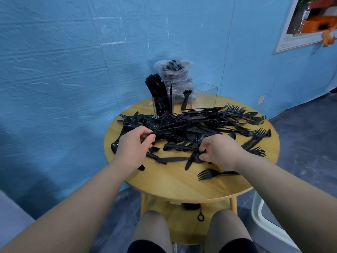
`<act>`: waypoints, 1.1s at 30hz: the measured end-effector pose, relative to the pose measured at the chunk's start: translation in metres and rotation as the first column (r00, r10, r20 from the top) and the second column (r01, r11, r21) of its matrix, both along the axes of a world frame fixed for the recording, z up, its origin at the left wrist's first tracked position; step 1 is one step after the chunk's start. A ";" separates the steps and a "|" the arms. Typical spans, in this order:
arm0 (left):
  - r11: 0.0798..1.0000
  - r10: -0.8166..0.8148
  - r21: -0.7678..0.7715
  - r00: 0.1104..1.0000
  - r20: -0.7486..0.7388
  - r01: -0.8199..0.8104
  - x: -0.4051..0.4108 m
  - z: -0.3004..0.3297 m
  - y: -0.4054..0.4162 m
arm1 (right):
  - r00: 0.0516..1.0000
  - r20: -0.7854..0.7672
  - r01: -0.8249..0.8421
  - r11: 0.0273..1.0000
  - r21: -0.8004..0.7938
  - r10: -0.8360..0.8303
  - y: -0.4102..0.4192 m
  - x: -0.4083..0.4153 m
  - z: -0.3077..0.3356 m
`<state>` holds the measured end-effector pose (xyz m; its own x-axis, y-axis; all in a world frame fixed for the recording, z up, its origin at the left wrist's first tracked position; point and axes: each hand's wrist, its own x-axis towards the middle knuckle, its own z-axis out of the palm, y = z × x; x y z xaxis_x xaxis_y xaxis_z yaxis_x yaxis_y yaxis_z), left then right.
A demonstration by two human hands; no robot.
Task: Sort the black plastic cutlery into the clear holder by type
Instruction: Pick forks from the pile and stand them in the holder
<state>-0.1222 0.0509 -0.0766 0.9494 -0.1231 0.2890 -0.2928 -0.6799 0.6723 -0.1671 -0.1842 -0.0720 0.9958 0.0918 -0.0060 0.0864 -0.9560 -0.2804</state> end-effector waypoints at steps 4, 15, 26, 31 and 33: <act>0.999 0.008 -0.049 1.000 -0.009 -0.009 -0.001 0.002 0.000 | 0.996 0.077 0.028 0.989 0.143 -0.039 -0.001 0.004 0.001; 0.993 0.032 -0.117 0.999 -0.015 -0.033 0.002 0.018 -0.008 | 0.961 0.240 0.042 0.933 0.357 -0.135 -0.012 0.012 0.021; 0.990 0.031 -0.130 0.983 -0.182 -0.055 0.011 0.023 -0.025 | 0.811 0.572 -0.118 0.924 0.364 -0.121 -0.001 0.011 0.014; 0.993 -0.022 -0.117 0.979 -0.203 -0.002 0.010 0.020 -0.022 | 0.751 0.649 -0.125 0.939 0.321 -0.122 -0.002 0.012 0.015; 0.998 -0.034 -0.049 0.982 -0.186 0.026 0.009 0.018 -0.021 | 0.701 0.708 -0.132 0.960 0.248 -0.086 -0.003 0.013 0.018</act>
